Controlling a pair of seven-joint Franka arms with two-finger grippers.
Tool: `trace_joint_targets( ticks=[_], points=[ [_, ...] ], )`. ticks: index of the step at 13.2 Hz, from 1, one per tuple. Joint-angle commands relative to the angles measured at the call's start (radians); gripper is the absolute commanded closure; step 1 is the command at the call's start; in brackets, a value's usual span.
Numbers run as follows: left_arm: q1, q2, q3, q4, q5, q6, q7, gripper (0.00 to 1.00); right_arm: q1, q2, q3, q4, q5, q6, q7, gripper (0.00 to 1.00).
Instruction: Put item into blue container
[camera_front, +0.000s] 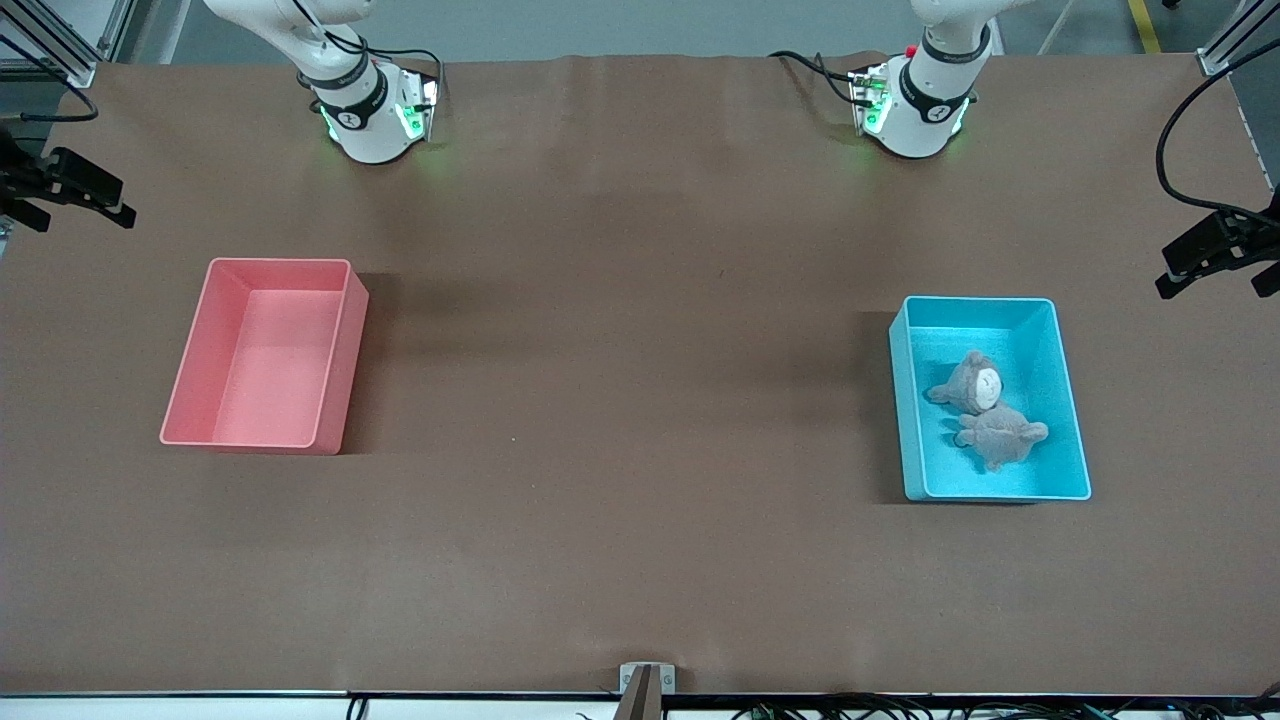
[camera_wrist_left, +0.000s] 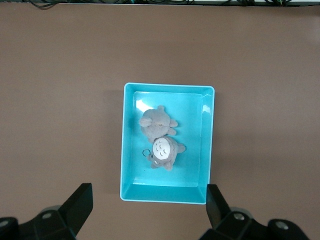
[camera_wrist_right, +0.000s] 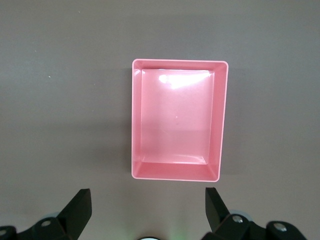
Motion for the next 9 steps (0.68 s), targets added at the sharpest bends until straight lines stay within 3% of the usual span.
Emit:
trace_joint_targets(
  ticks=[1, 5, 9],
  points=[
    [-0.189, 0.017, 0.188, 0.037, -0.008, -0.020, -0.004, 0.00, 0.007, -0.034, 0.002, -0.038, -0.010, 0.009, 0.025, 0.00],
    [-0.303, 0.018, 0.293, 0.036, -0.009, -0.020, -0.007, 0.00, 0.004, -0.033, 0.000, -0.041, -0.010, 0.010, 0.021, 0.00],
    [-0.296, 0.018, 0.291, 0.036, -0.013, -0.020, -0.020, 0.00, 0.000, -0.031, -0.001, -0.040, -0.010, 0.010, 0.019, 0.00]
  ],
)
